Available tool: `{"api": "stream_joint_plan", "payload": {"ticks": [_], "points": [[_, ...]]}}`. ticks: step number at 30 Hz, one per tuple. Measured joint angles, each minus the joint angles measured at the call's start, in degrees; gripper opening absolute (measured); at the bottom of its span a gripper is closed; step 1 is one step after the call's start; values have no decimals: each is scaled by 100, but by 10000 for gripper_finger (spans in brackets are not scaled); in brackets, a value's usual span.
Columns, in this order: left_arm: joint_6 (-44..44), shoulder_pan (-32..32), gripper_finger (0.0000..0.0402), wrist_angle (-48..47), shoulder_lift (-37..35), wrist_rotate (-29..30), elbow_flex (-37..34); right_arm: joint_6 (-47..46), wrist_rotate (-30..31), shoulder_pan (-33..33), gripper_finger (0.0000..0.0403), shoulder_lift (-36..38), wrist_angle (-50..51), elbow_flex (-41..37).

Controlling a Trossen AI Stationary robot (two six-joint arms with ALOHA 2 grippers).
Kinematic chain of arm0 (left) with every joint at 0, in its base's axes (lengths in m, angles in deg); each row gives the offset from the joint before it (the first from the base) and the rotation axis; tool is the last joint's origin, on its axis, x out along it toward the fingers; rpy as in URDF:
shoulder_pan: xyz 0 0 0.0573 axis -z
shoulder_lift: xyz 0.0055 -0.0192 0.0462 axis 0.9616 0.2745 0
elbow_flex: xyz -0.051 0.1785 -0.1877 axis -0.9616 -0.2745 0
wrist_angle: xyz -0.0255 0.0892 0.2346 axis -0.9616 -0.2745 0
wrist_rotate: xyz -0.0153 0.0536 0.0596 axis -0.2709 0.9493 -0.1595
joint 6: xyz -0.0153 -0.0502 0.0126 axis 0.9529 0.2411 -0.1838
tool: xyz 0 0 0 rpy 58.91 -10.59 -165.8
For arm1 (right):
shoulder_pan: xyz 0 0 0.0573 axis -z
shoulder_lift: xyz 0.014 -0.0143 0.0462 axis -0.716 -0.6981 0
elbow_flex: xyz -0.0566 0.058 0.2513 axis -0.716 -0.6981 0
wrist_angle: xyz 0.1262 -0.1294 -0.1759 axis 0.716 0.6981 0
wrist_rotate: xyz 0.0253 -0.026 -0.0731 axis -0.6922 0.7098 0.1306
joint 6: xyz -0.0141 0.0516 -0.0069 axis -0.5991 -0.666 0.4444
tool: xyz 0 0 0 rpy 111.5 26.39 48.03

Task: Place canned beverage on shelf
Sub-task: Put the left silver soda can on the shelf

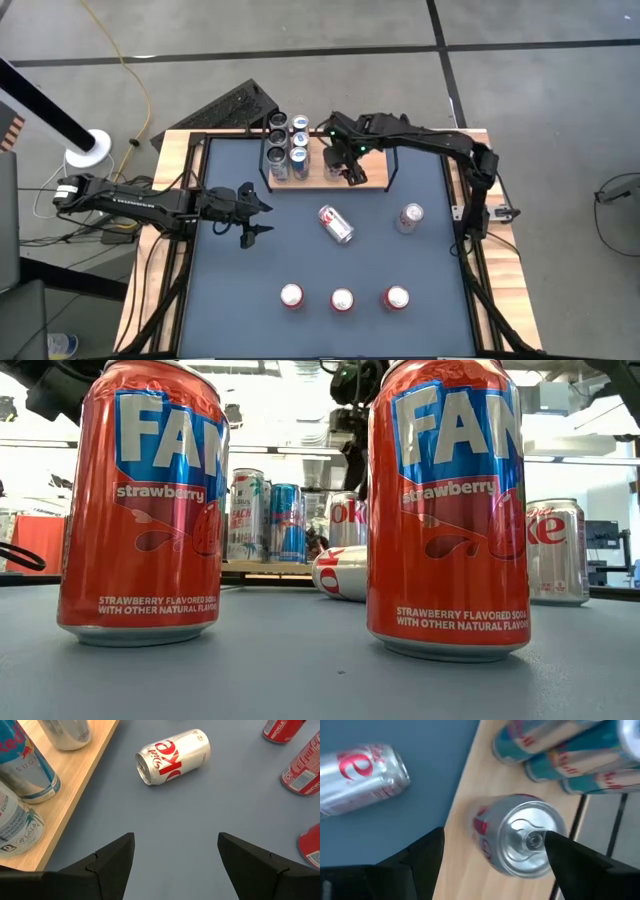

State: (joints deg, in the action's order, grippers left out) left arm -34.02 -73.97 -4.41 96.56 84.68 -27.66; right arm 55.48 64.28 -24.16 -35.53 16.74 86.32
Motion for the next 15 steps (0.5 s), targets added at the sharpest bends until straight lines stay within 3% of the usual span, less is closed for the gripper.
{"api": "stream_joint_plan", "payload": {"ticks": [9, 15], "points": [[86, 0, 275, -2, 0, 14, 0, 449, 868, -3, 327, -314, -275, 19], [92, 0, 275, -9, 0, 63, 0, -12, 805, -63, 327, -298, 99, 195]]}}
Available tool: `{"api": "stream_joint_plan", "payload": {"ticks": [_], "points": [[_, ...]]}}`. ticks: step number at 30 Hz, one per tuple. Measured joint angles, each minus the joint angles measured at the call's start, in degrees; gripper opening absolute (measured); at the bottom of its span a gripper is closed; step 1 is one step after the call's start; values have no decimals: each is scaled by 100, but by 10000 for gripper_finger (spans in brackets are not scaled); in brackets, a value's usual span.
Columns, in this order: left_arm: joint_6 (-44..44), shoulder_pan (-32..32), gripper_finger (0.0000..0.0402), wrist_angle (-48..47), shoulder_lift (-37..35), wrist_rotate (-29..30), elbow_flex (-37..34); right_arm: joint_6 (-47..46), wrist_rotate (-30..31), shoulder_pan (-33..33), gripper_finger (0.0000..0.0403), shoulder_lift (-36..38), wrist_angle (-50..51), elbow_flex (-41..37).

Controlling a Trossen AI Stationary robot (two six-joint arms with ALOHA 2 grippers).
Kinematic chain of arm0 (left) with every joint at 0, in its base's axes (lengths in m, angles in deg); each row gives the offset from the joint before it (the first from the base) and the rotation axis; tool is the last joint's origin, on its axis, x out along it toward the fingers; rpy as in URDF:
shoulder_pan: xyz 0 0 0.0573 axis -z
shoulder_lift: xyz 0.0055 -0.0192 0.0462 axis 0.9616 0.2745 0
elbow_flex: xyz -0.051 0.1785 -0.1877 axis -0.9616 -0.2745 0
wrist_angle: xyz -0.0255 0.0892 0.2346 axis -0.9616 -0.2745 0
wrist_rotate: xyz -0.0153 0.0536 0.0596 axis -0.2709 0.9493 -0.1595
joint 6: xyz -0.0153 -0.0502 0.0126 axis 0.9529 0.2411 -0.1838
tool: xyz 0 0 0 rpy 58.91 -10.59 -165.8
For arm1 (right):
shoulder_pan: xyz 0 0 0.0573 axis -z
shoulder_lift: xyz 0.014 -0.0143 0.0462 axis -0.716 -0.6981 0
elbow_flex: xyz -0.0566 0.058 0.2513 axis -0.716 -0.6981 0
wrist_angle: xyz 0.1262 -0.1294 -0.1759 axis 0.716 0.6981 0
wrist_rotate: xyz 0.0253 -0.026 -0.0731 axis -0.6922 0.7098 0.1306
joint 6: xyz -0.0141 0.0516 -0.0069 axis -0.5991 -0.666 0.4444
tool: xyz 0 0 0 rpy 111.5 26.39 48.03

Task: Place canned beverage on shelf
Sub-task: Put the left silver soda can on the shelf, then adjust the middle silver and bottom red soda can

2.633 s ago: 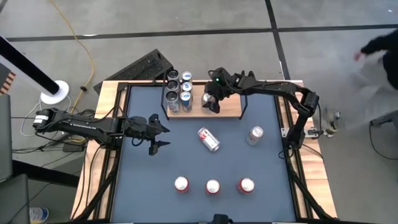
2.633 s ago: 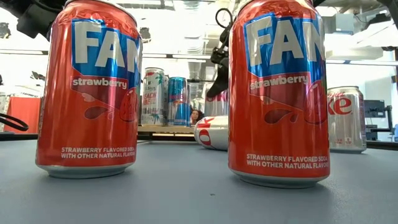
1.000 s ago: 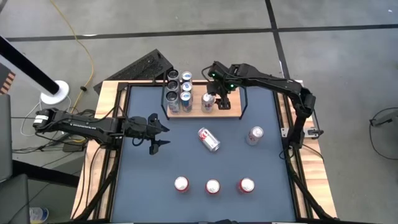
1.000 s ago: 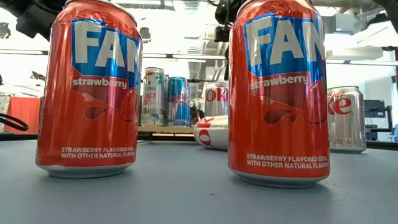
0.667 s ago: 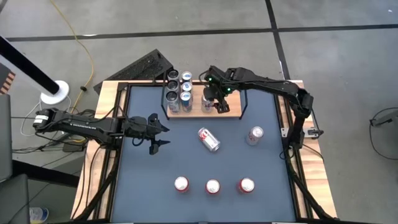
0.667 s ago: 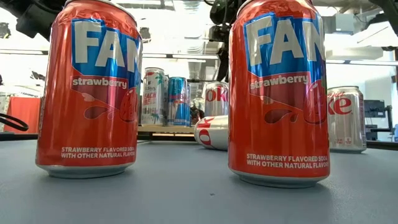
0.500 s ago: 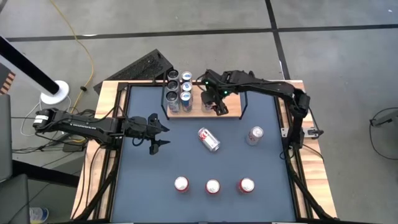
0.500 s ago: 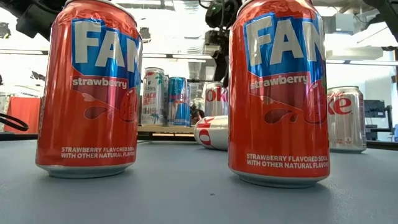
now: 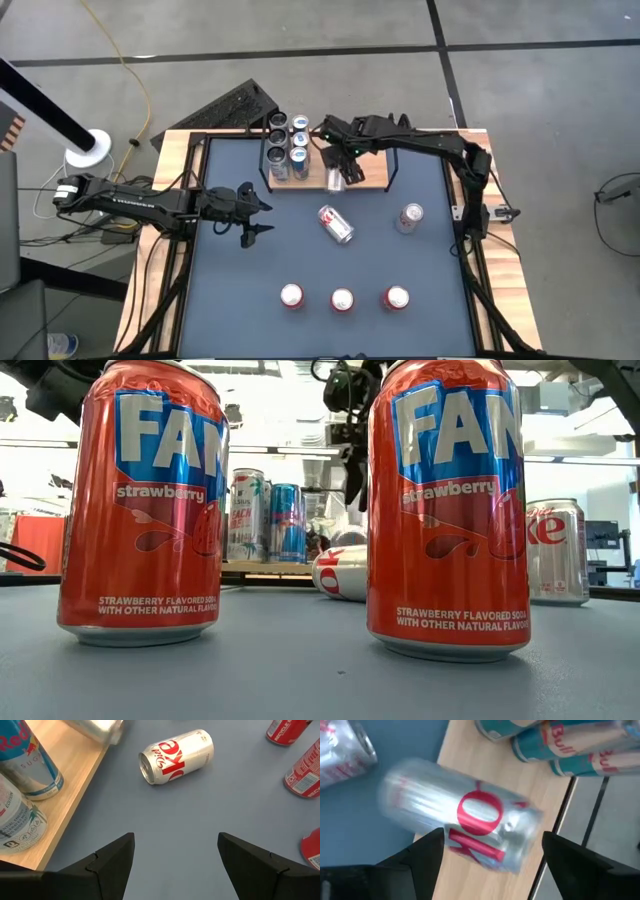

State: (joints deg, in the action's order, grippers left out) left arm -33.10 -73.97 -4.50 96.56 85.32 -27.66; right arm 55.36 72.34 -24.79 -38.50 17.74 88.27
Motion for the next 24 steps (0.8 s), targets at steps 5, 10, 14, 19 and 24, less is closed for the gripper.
{"api": "stream_joint_plan", "payload": {"ticks": [5, 10, 14, 19, 24], "points": [[-57, 0, 275, -9, 2, 71, 0, -329, -13, -27, 327, 0, 131, 162], [29, 0, 275, -38, 2, 63, 0, -795, -257, -203, 327, 2, 504, 243], [10, -1, 275, -55, 4, 48, 0, -1434, -1301, -205, 327, 186, 755, 279], [-69, 0, 275, -62, 4, 52, 0, -2012, -1521, -76, 327, 563, 1308, 290], [-48, -2, 275, -233, 8, -81, 0, -3196, -1704, -183, 327, 1233, 1883, -32]]}}
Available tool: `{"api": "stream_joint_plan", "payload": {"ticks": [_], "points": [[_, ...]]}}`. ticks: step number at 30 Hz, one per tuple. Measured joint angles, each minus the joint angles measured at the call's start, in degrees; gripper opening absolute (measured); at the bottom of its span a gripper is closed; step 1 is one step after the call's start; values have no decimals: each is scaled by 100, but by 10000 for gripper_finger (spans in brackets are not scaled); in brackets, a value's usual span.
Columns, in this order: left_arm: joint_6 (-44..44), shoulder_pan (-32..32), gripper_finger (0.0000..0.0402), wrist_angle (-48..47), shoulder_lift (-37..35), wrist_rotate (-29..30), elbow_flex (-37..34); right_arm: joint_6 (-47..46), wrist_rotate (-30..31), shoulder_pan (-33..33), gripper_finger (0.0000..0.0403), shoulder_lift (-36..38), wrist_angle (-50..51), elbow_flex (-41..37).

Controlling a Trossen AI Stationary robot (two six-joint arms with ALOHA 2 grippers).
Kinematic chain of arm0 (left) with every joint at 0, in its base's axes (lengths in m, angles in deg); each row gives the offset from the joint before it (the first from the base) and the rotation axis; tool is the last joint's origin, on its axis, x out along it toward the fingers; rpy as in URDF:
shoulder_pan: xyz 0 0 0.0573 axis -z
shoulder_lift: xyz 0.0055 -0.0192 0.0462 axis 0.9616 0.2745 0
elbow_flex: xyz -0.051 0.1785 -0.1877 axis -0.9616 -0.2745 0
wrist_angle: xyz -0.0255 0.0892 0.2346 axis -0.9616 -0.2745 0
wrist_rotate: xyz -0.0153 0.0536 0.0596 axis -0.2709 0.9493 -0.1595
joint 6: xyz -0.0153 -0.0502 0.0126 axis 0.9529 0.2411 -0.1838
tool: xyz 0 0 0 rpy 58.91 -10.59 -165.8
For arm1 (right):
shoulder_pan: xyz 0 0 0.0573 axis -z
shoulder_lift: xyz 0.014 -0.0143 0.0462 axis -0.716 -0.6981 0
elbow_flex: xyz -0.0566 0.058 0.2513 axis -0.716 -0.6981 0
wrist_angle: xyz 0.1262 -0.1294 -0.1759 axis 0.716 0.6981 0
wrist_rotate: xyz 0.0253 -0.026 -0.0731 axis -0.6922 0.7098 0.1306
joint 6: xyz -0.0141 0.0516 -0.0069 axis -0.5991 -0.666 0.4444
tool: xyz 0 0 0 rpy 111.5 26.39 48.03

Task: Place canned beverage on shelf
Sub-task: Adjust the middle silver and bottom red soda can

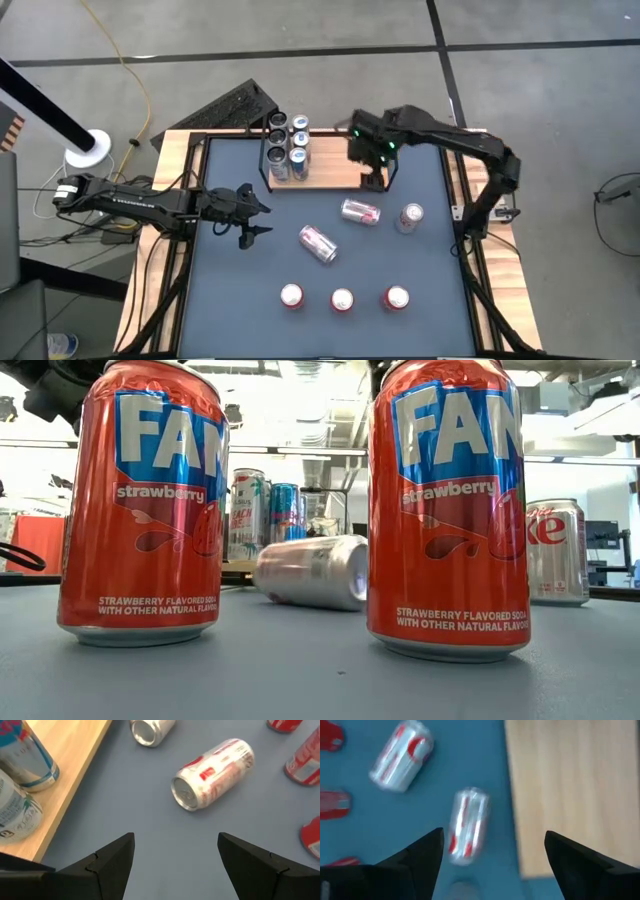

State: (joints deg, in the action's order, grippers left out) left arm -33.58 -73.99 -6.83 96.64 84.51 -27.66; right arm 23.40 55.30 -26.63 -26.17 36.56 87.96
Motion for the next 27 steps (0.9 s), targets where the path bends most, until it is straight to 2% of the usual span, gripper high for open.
{"api": "stream_joint_plan", "payload": {"ticks": [6, 9, 12, 27], "points": [[-114, 0, 275, 81, 33, -41, 0, -1750, 976, -1000, 327, 634, -692, -1518], [-273, 0, 275, 143, 34, -182, 0, -2169, 1248, -1487, 327, 846, -1497, -2377], [-385, 2, 275, 262, 34, -245, 0, -2337, 1253, -1738, 327, 750, -2149, -2898], [-296, 2, 275, 220, 34, -245, 0, -2044, 1400, -1761, 326, -944, -2314, -2955]]}}
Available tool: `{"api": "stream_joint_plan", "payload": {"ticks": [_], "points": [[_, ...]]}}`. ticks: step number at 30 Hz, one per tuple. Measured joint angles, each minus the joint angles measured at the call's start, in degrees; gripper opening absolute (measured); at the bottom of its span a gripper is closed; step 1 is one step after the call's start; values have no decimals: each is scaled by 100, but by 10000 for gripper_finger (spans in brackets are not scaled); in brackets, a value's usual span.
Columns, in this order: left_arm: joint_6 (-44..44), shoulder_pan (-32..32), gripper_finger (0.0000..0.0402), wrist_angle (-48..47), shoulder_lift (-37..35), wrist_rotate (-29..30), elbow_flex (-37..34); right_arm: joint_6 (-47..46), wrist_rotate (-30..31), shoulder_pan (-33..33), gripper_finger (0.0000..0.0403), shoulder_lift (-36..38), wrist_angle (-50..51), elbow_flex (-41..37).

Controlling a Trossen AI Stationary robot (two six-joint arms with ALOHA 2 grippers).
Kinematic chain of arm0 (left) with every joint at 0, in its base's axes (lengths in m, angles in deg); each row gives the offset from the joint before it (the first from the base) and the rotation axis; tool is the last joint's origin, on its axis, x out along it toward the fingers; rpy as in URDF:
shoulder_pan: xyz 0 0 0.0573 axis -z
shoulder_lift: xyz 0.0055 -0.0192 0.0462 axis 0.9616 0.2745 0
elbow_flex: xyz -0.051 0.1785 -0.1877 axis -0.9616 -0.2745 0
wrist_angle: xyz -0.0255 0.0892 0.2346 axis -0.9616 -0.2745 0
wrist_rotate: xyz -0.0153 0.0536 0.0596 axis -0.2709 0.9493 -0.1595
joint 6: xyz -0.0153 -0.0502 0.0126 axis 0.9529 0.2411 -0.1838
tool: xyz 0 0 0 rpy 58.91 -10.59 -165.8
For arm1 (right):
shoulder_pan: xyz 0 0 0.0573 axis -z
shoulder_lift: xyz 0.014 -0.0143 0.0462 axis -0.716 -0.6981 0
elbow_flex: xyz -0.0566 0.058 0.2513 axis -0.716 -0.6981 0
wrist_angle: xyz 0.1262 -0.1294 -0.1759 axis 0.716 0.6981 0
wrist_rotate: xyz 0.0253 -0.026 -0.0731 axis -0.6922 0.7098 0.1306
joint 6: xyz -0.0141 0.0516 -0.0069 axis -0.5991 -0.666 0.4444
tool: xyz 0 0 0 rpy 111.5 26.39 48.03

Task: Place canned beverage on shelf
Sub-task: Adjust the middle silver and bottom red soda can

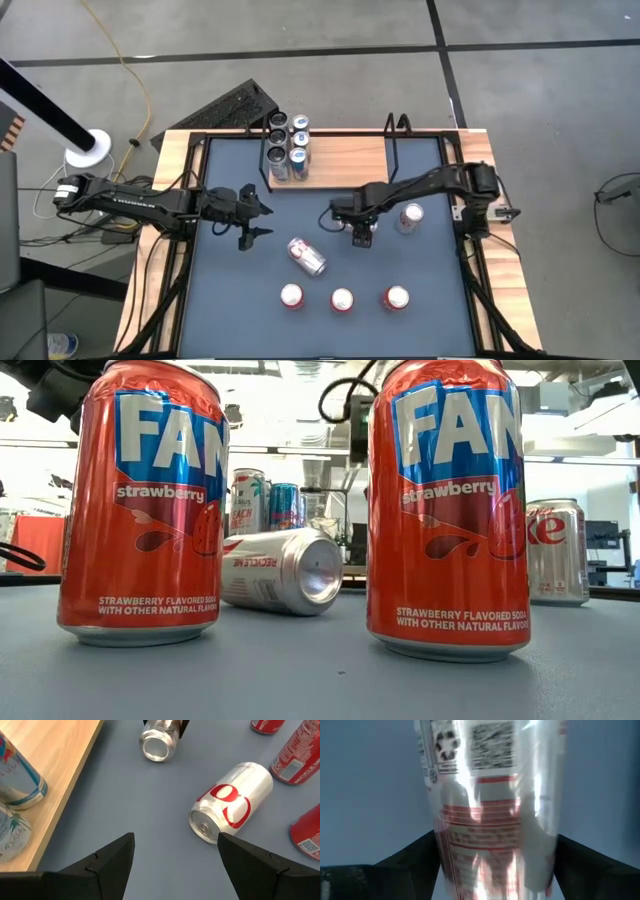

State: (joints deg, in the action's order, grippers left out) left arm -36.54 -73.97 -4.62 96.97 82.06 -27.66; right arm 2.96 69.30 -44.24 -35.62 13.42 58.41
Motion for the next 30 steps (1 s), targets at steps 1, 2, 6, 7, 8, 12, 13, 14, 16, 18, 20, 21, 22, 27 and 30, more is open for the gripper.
{"api": "stream_joint_plan", "payload": {"ticks": [1, 2, 6, 7, 8, 12, 13, 14, 16, 18, 20, 21, 22, 27, 30], "points": [[-21, 0, 275, -3, 0, 0, 0, 50, -1, -1, 324, -49, 2, 2], [-28, 0, 275, -2, 0, 0, 0, 125, -8, -1, 319, -86, 13, 2], [-57, 0, 275, -10, 0, 4, 0, 232, -79, 19, 283, -76, 275, 7], [-83, 0, 275, -14, 0, 4, 0, 252, -79, 17, 271, -59, 370, 7], [-97, -2, 275, -13, 0, 4, 0, 254, -74, 17, 260, -25, 464, 17], [-128, 0, 275, 4, 0, 31, 0, 386, 377, -77, 249, 2, 1070, 321], [-127, 0, 275, 5, 0, 35, 0, 438, 646, -133, 249, 2, 1270, 420], [-126, 0, 275, 12, 0, 38, 0, 556, 916, -190, 249, 2, 1460, 530], [-124, 0, 275, 12, 0, 44, 0, 853, 1391, -322, 249, -6, 1774, 734], [-121, 0, 275, 17, 0, 46, 0, 1261, 2041, -494, 249, -36, 2085, 945], [-118, 0, 275, 17, 0, 52, 0, 1906, 2691, -684, 249, -159, 2449, 1118], [-100, 0, 275, 19, 0, 55, 0, 2303, 2991, -776, 249, -229, 2678, 1170], [-99, 0, 275, 19, 0, 55, 0, 2731, 3234, -878, 249, -309, 2839, 1194], [-84, 0, 275, 19, 0, 82, 0, 4725, 5139, -1357, 249, -763, 2793, 1217], [-84, 0, 275, 17, 0, 92, 0, 5008, 6127, -1477, 249, -1114, 2669, 1178]]}}
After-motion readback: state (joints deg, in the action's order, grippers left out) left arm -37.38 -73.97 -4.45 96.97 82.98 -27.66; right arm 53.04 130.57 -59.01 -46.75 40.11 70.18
